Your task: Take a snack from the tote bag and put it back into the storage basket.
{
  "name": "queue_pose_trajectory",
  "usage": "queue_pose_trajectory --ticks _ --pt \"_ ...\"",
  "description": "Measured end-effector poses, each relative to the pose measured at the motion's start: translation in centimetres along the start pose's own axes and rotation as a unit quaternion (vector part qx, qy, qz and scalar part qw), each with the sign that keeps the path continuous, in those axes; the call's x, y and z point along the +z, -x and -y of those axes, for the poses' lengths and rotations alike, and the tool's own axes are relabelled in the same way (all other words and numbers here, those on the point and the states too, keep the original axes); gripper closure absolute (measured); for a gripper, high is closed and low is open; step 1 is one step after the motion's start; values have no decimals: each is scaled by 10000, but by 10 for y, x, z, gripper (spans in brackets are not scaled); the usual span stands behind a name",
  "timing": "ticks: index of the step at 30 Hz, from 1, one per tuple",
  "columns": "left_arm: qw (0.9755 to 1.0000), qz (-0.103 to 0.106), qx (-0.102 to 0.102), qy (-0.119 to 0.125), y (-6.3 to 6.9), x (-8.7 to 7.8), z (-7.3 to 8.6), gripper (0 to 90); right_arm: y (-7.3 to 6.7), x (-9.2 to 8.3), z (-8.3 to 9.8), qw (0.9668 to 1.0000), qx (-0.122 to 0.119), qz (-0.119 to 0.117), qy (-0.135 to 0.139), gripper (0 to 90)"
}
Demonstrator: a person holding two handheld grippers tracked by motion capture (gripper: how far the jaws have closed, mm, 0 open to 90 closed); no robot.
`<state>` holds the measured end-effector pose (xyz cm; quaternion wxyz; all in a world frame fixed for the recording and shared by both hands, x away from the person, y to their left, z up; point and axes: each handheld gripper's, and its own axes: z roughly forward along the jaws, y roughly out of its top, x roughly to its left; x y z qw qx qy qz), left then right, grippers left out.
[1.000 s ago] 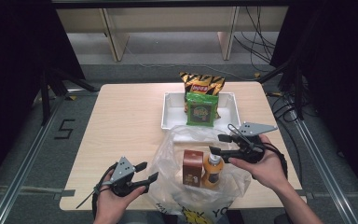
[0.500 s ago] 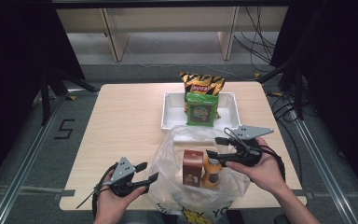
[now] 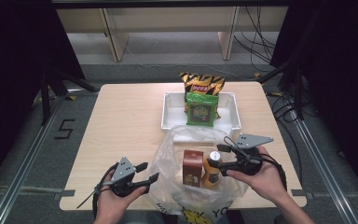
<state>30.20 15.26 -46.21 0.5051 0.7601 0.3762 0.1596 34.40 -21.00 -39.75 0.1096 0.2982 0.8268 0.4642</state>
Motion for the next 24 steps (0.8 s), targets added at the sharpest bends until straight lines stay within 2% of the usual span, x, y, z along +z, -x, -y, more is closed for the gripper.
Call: queue_pose_trajectory --ticks 2,3,4,6,7,8,9,10,11,12,13,14,16,17,18,20,22,23,24 --pt "10000 -10 -19 -6 0 0 0 415 -1 2 3 9999 136 -15 -5 351" --pt "10000 -12 -20 -4 0 0 0 415 2 3 5 9999 -89 -103 42 347" --pt "10000 -12 -21 0 0 0 0 415 0 2 7 9999 59 -68 -56 342" --pt "10000 0 40 -6 0 0 0 415 0 5 10 9999 91 -65 16 329" --pt "10000 -1 33 -10 0 0 0 415 2 4 10 9999 -67 -92 -32 324" --pt "10000 3 39 -17 0 0 0 415 0 6 11 9999 66 -83 -17 320" --pt "10000 2 37 -17 0 0 0 415 0 6 13 9999 72 -118 -37 312" --pt "10000 0 28 -14 0 0 0 415 2 9 14 9999 -111 -71 50 299" --pt "10000 -1 30 -11 0 0 0 415 0 9 15 9999 26 -120 -37 292" --pt "10000 4 36 -12 0 0 0 415 3 10 16 9998 -131 -132 -84 285" --pt "10000 5 34 -14 0 0 0 415 0 11 18 9998 104 -167 -98 281" --pt "10000 5 37 -18 0 0 0 415 2 12 19 9999 36 -101 -80 276" --pt "10000 13 52 -25 0 0 0 415 5 14 20 9998 -113 -144 -110 262" --pt "10000 9 52 -27 0 0 0 415 4 15 21 9998 82 -118 -145 254" --pt "10000 3 -3 -22 0 0 0 415 3 16 22 9998 110 -103 -109 251" --pt "10000 -31 13 -33 1 0 0 415 4 17 23 9997 69 -183 -174 243" --pt "10000 3 7 -14 0 1 0 415 3 19 24 9997 117 -161 -138 240" --pt "10000 -9 4 -23 0 0 0 414 3 20 25 9997 105 -170 -161 236" --pt "10000 9 5 -21 0 0 0 415 6 20 25 9997 -87 -166 -147 234"
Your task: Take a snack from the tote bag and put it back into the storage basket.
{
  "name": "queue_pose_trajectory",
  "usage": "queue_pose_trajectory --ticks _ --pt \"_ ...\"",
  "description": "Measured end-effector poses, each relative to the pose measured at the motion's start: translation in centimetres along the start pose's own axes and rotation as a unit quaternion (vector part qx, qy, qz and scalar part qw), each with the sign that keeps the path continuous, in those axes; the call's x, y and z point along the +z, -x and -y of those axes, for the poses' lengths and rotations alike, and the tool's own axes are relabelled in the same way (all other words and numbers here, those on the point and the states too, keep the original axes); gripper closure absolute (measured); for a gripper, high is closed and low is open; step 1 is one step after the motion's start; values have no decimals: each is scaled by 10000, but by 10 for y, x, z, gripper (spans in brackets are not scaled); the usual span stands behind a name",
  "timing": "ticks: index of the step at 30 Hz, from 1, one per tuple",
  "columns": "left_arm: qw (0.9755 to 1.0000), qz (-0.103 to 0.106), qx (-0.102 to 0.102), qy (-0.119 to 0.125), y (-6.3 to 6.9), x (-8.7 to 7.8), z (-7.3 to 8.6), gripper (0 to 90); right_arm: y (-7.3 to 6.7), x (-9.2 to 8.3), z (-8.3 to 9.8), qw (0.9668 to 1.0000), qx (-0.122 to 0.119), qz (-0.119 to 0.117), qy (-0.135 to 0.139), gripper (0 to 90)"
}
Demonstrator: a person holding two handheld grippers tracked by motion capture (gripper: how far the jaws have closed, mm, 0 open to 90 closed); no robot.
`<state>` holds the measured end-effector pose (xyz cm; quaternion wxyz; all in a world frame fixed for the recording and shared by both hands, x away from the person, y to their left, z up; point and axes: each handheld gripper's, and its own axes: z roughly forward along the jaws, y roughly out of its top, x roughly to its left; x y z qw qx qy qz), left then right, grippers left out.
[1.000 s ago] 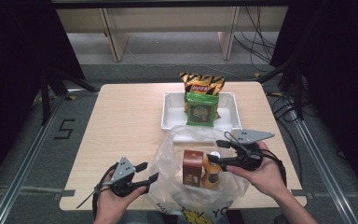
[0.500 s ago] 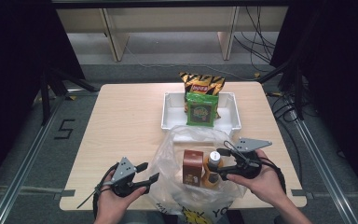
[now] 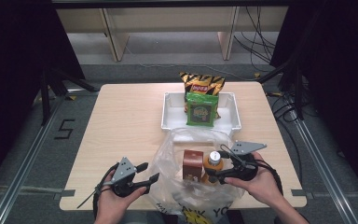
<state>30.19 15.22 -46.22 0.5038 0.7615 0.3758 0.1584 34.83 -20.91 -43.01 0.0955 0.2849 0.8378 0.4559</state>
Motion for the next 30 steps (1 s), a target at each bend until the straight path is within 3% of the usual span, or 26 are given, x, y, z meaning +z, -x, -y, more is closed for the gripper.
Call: queue_pose_trajectory --ticks 3,4,10,11,12,13,14,20,21,22,24,25,28,30 --pt "10000 -3 43 2 0 0 0 415 -2 1 2 9999 139 18 -59 229" --pt "10000 1 29 -3 0 0 0 414 0 1 2 10000 36 -4 -63 228" --pt "10000 2 15 1 0 0 0 414 -1 8 8 9999 97 -42 -101 227" --pt "10000 -2 40 -6 0 0 0 414 -3 7 9 9997 206 -39 -160 230" --pt "10000 -33 56 -32 0 0 0 414 1 8 9 9999 -54 -20 -108 234" --pt "10000 9 10 -1 0 1 1 415 -3 8 10 9997 174 -34 -150 239" --pt "10000 -1 10 -7 0 1 1 414 0 9 11 9999 2 -17 -123 243" --pt "10000 -1 24 -15 0 1 1 414 -2 11 14 10000 40 -1 -84 273" --pt "10000 -4 19 -12 0 1 1 414 0 11 14 10000 -71 15 -63 283" --pt "10000 0 15 -13 0 1 1 414 -2 10 14 9998 52 -68 -153 297" --pt "10000 -1 -2 7 1 1 1 414 -3 11 15 10000 14 -35 -11 304" --pt "10000 6 -16 15 1 1 1 414 -1 11 15 9999 -138 -13 23 305" --pt "10000 2 13 -3 1 1 1 414 -1 11 15 9999 -134 7 16 307" --pt "10000 1 22 -6 0 1 1 414 -4 11 15 9999 57 -72 -42 307"
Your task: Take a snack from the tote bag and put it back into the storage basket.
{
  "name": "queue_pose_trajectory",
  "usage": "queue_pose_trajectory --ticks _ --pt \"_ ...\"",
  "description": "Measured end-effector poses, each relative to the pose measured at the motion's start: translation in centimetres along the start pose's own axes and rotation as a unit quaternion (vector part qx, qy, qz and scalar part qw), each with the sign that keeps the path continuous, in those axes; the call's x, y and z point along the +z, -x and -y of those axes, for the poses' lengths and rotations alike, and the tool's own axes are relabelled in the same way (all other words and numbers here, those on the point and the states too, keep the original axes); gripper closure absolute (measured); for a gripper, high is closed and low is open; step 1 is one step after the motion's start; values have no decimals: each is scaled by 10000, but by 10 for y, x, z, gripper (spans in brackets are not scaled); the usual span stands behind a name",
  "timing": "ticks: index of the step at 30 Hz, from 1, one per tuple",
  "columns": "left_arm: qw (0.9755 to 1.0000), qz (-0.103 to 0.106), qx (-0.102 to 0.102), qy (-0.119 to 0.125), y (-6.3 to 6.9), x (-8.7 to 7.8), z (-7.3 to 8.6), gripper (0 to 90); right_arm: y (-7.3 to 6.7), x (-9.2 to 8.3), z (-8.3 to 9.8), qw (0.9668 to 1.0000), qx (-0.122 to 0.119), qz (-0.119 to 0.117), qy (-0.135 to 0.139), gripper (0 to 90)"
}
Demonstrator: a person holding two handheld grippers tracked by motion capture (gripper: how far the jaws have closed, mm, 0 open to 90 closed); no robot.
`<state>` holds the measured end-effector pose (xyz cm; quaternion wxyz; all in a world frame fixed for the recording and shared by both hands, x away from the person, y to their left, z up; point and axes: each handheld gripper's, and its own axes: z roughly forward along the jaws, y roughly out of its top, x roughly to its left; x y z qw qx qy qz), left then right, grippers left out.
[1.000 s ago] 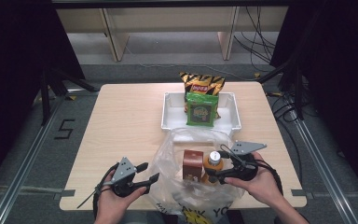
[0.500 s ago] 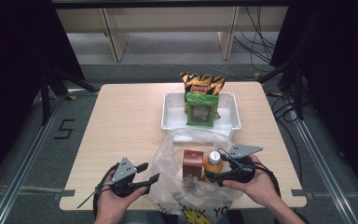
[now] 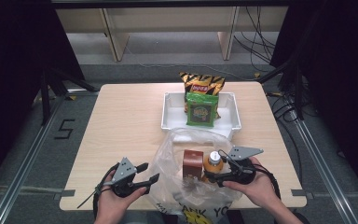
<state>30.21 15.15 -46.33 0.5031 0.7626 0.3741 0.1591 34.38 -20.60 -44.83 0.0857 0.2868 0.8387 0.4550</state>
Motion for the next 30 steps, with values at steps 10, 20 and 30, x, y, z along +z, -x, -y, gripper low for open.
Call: queue_pose_trajectory --ticks 10,20,30 --pt "10000 29 28 -6 2 1 -1 419 -1 -8 -5 10000 -35 82 22 311" --pt "9999 92 137 -44 4 3 -1 436 -1 -25 -21 9994 -42 170 295 311" --pt "9998 124 127 -39 6 5 -1 449 -3 -40 -38 9982 259 206 497 312"
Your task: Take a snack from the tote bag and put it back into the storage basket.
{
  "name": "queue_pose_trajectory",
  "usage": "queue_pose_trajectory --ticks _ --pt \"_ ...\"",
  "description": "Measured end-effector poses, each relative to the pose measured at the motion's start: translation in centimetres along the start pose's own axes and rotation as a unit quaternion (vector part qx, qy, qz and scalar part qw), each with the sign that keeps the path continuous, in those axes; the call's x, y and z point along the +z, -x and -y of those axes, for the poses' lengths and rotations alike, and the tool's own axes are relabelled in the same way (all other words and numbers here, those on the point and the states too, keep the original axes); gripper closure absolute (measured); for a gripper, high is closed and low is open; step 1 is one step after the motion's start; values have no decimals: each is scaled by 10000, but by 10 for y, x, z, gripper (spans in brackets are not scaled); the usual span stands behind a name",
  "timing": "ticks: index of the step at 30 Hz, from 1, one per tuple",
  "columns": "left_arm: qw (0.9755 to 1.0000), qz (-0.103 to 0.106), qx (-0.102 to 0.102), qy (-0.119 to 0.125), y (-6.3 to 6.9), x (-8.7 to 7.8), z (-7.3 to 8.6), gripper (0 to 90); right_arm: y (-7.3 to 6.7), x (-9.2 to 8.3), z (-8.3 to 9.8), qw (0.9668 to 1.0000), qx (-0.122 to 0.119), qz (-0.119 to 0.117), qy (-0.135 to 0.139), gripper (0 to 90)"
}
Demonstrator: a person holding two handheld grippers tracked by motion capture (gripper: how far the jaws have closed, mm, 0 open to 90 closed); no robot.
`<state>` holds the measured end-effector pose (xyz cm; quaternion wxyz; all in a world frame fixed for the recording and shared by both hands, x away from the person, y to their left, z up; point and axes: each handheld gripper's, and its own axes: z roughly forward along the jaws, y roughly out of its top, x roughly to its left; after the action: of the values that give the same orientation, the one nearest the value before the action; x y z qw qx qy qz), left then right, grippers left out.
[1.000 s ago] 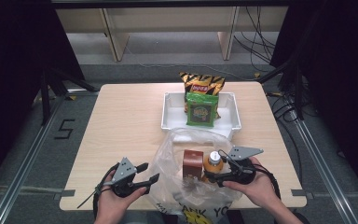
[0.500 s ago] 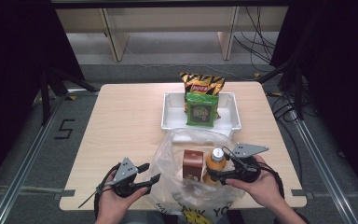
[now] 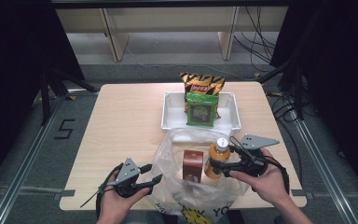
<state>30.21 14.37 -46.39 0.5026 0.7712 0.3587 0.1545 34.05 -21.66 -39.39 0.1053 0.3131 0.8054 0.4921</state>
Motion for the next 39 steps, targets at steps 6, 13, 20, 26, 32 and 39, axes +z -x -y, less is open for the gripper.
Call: queue_pose_trajectory --ticks 6,13,20,26,32,39 --pt "10000 -2 13 -29 0 0 0 455 1 -4 -10 9999 21 50 86 312" --pt "10000 62 15 -46 1 2 0 460 1 -6 -18 9997 73 81 199 312" --pt "10000 27 49 -69 2 2 0 461 4 -5 -26 9989 113 241 378 312" --pt "10000 59 39 -62 1 2 1 461 6 -4 -31 9986 213 300 368 312" --pt "9999 33 132 -85 1 1 0 461 6 -3 -36 9981 328 321 420 311" --pt "9998 41 150 -91 1 2 0 461 11 -3 -43 9982 84 381 457 311"
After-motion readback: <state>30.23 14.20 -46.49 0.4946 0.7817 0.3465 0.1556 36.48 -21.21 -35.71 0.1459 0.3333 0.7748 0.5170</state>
